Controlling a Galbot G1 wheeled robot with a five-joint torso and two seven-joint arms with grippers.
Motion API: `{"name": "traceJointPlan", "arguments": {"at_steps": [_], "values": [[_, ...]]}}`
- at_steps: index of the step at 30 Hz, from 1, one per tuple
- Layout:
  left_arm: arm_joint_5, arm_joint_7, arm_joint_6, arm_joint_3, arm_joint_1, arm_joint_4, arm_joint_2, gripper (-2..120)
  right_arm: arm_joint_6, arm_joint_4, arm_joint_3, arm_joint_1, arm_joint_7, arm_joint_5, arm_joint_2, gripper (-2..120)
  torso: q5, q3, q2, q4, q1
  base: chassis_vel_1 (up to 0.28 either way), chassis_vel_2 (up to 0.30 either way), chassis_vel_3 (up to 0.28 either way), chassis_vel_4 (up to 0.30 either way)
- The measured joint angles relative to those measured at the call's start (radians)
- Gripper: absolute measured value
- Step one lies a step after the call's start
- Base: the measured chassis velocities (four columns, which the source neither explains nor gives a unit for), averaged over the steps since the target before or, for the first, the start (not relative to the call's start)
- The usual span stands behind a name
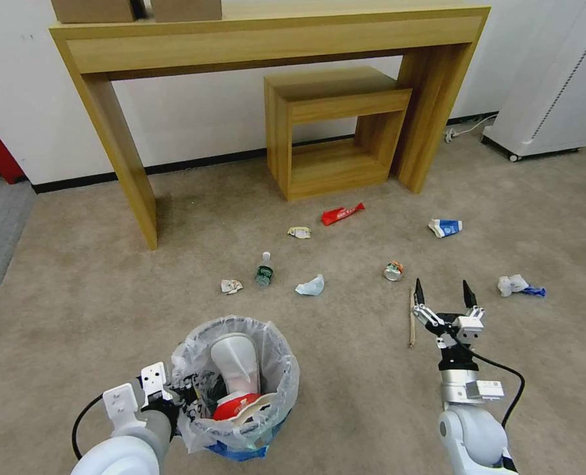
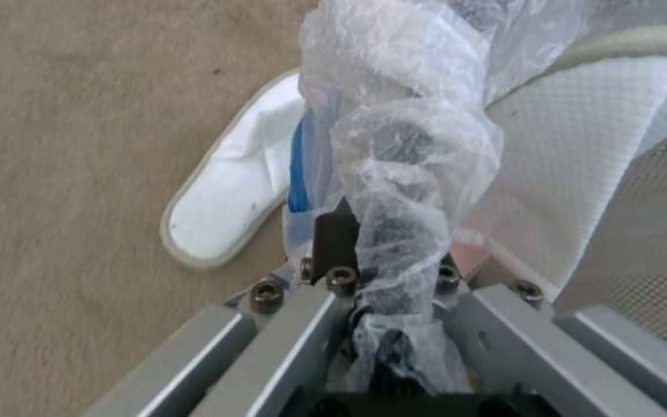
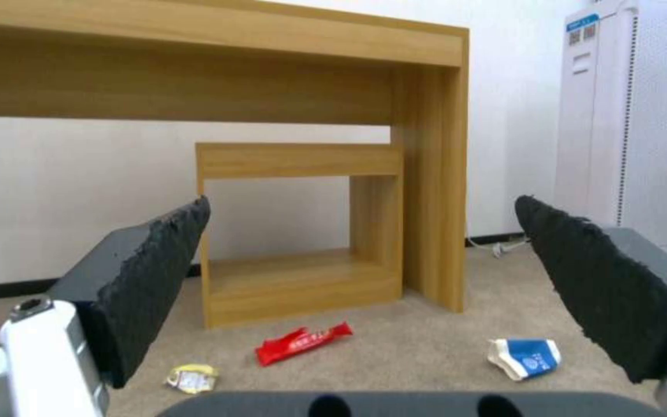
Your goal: Pick up the trash bin and place the garbage on the floor into it.
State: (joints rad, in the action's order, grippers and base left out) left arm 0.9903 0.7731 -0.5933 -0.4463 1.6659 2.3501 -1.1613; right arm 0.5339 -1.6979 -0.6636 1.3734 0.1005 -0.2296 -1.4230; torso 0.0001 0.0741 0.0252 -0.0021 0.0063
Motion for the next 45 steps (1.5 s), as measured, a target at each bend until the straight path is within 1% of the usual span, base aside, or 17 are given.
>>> {"name": "traceJointPlan", "arguments": {"at_steps": [11,22,37,45], "values": [[-0.029,-0.013,0.000,0.004,0.001,-0.004,-0.006,0,0.008,0.011,0.003,-0.003,-0.004,0.004,0.009,100,0.0001,0.000,0.000,0.0000,0.001,-0.130,0.149,0.127,-0.133],[-0.037,-0.014,0.003,0.011,0.007,-0.004,-0.009,0,0.015,0.021,0.003,-0.006,-0.004,-0.002,0.015,100,0.0001,0.000,0.000,0.0000,0.000,0.016,-0.015,-0.021,0.017],[-0.086,-0.018,0.001,0.020,0.010,-0.017,-0.018,0,0.023,0.038,0.008,-0.012,-0.006,-0.013,0.020,100,0.0000,0.000,0.000,0.0000,0.000,0.000,0.000,0.000,0.000],[-0.087,-0.018,0.000,0.020,0.009,-0.019,-0.016,0,0.033,0.056,0.006,-0.022,-0.005,0.011,0.016,100,0.0000,0.000,0.000,0.0000,0.000,0.000,0.000,0.000,0.000]]}}
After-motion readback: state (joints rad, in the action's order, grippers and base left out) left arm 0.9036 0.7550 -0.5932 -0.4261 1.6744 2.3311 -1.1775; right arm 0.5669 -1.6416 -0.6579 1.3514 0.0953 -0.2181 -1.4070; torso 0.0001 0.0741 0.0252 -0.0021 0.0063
